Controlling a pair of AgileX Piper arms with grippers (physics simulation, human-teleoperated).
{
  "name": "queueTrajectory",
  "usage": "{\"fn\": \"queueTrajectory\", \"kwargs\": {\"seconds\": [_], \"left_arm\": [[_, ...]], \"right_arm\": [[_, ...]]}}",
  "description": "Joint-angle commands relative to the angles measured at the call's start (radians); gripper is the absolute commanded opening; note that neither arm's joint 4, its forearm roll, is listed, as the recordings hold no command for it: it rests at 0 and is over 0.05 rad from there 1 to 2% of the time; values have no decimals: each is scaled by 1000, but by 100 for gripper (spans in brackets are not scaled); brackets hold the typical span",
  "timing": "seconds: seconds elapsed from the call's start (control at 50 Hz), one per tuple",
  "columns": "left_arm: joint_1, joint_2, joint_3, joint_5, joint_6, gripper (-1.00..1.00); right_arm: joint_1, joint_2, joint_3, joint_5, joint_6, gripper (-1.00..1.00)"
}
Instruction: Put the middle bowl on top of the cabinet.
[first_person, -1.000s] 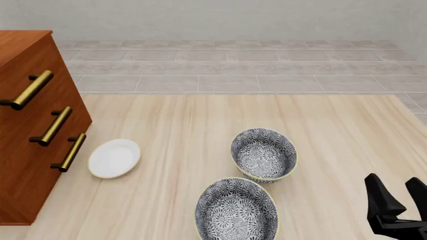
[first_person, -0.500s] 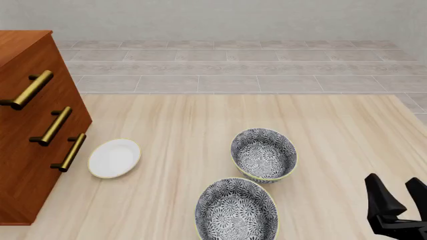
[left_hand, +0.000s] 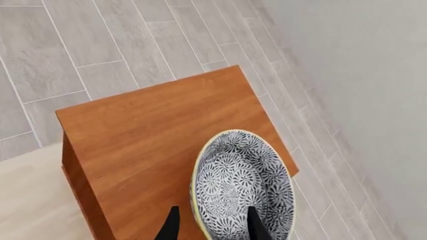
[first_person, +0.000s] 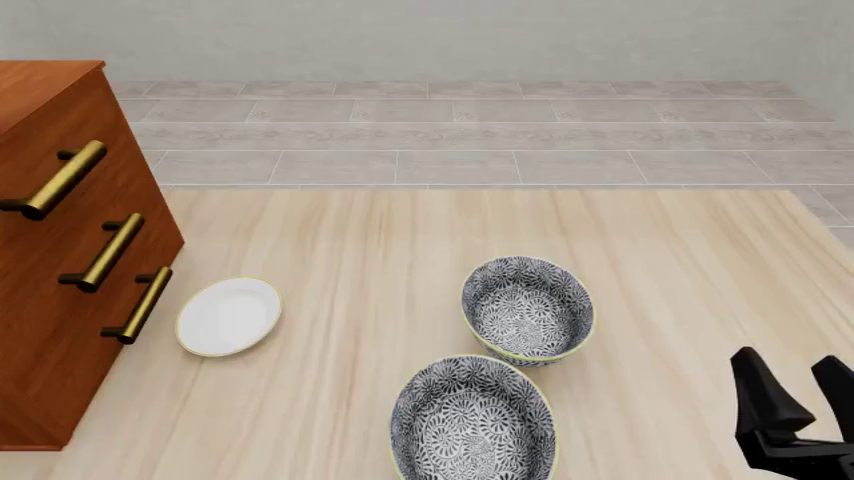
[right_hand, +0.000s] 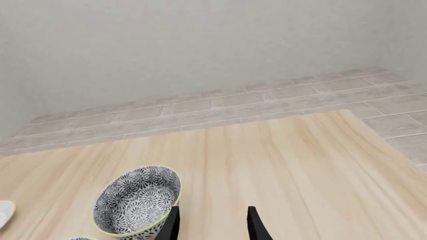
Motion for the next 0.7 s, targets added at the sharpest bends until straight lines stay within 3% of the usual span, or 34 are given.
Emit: {"fn": "queueTrajectory", "kwargs": {"seconds": [0.02,0.7], "left_arm": [[8,-16,-16,3,-2,100],[1,-65,-89,23,-9,100]], "right_arm": [[-2,-1,0,1,3,100],[0,12,0,-8,-2,100]]}}
